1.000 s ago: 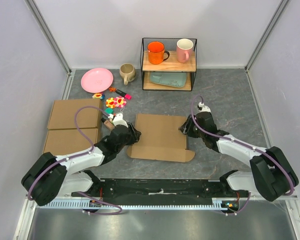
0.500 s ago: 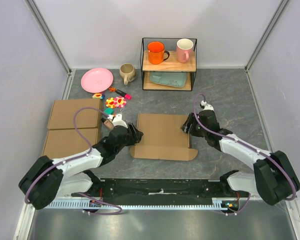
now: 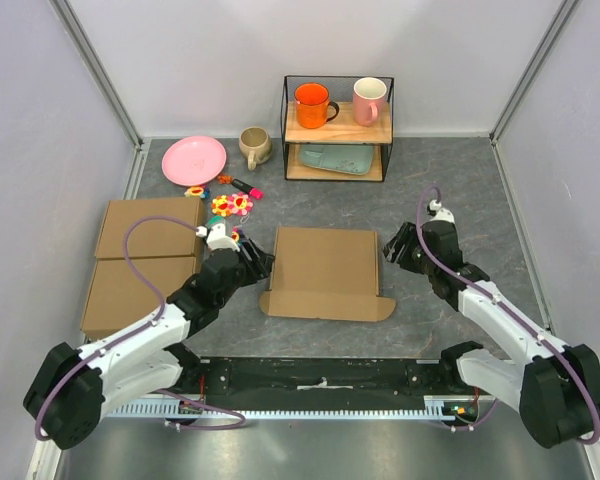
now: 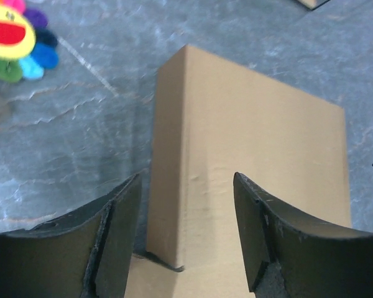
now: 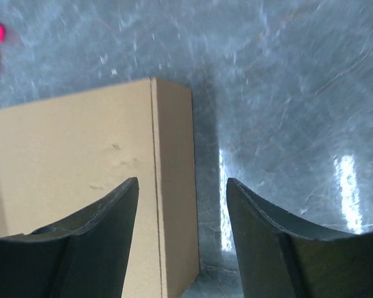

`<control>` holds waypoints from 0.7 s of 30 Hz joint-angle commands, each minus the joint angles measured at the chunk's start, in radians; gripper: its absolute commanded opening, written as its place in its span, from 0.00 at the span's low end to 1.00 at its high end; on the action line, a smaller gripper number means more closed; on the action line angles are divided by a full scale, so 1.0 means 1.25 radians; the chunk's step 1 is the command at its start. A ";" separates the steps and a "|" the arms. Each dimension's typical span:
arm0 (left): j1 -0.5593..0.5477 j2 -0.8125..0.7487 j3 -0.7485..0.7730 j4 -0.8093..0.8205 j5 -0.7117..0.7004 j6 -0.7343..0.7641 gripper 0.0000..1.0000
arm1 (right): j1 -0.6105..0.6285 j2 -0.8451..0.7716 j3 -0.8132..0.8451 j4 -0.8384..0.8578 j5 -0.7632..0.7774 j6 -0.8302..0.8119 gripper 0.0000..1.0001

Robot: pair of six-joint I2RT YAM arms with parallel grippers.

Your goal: Fold the paper box

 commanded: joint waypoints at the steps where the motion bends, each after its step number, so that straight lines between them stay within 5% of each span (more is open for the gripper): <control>1: 0.018 0.032 -0.050 0.096 0.087 -0.036 0.68 | -0.006 0.035 -0.044 0.072 -0.109 0.033 0.68; 11: 0.016 0.042 -0.136 0.256 0.136 -0.065 0.73 | -0.006 -0.041 -0.143 0.170 -0.167 0.067 0.73; 14: 0.016 0.087 -0.135 0.257 0.172 -0.061 0.68 | -0.006 -0.013 -0.168 0.204 -0.202 0.065 0.64; 17: 0.015 0.162 -0.125 0.244 0.205 -0.065 0.52 | -0.005 0.019 -0.190 0.237 -0.218 0.066 0.50; 21: 0.015 0.216 -0.153 0.293 0.226 -0.112 0.40 | -0.006 0.042 -0.203 0.254 -0.218 0.061 0.44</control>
